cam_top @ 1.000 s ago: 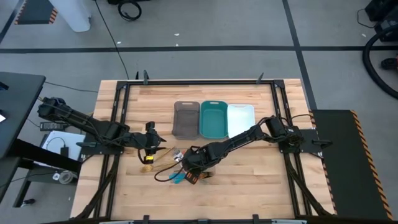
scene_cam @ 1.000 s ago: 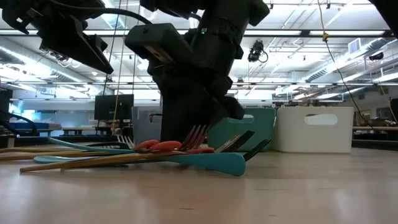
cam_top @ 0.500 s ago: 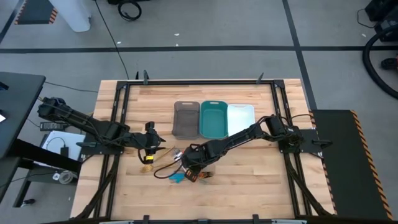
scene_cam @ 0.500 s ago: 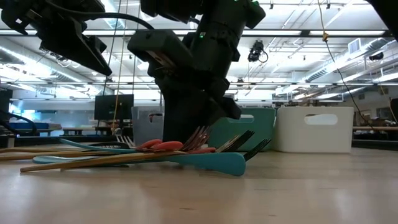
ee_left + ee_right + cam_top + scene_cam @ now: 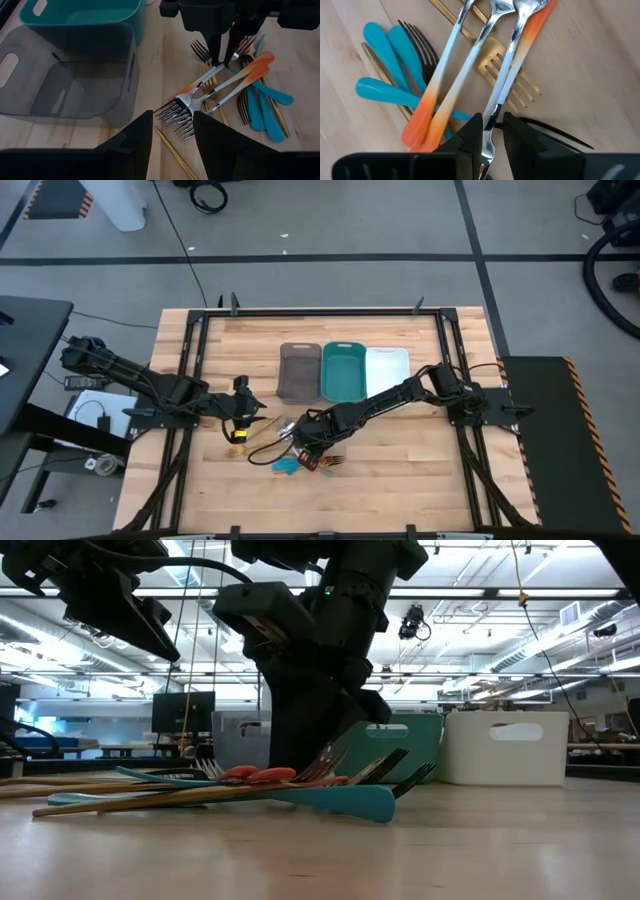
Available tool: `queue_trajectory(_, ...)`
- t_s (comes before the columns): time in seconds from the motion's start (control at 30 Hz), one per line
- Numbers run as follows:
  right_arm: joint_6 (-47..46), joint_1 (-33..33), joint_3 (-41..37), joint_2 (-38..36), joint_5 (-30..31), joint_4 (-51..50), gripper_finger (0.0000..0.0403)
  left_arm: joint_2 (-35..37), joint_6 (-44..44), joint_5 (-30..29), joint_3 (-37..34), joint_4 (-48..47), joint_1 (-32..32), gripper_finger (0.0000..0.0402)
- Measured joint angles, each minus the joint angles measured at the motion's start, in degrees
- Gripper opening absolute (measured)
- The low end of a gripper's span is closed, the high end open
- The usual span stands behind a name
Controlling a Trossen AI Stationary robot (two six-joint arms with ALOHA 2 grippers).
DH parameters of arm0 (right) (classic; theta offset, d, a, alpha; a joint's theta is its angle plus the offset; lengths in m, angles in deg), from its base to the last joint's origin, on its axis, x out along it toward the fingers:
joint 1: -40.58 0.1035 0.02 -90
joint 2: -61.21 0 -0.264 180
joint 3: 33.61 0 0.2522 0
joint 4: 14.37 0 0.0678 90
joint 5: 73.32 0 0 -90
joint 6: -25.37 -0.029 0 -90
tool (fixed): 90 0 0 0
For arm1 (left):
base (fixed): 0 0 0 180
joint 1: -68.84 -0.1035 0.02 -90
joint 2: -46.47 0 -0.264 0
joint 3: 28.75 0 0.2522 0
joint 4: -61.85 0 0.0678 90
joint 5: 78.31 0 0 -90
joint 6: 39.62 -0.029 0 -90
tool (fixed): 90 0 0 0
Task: Sort silverware by color (type)
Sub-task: Put the orange fork into the white bin
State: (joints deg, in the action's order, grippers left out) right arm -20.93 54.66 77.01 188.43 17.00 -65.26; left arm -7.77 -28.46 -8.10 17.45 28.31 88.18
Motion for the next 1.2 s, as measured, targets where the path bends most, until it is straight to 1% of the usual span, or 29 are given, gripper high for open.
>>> queue_trajectory(0.23,0.4,0.0,0.0,0.0,0.1,0.2,0.0081,0.0,0.0,0.0,0.0,-0.1,0.0,0.0151)
queue_trajectory(0.33,0.4,0.0,0.0,0.0,0.1,0.2,0.0074,0.0,0.0,0.0,0.0,-0.1,0.0,0.0151)
queue_trajectory(0.47,0.9,0.0,0.0,0.0,1.4,0.2,0.0051,0.0,0.1,0.0,0.0,0.0,0.0,0.0151)
queue_trajectory(0.63,1.4,0.0,0.0,0.0,1.6,0.1,0.0018,0.0,0.2,0.0,0.0,0.0,0.0,0.0151)
queue_trajectory(0.73,1.6,0.0,0.0,0.0,1.6,-0.4,0.0006,0.0,0.2,0.0,0.0,0.0,0.0,0.0151)
queue_trajectory(0.97,1.7,0.0,0.0,0.1,2.0,-0.6,0.0008,0.0,0.2,0.0,0.0,0.0,0.0,0.0151)
queue_trajectory(1.2,1.0,0.0,0.0,0.1,2.5,-2.9,0.0039,0.0,0.2,0.0,0.0,0.0,0.0,0.0151)
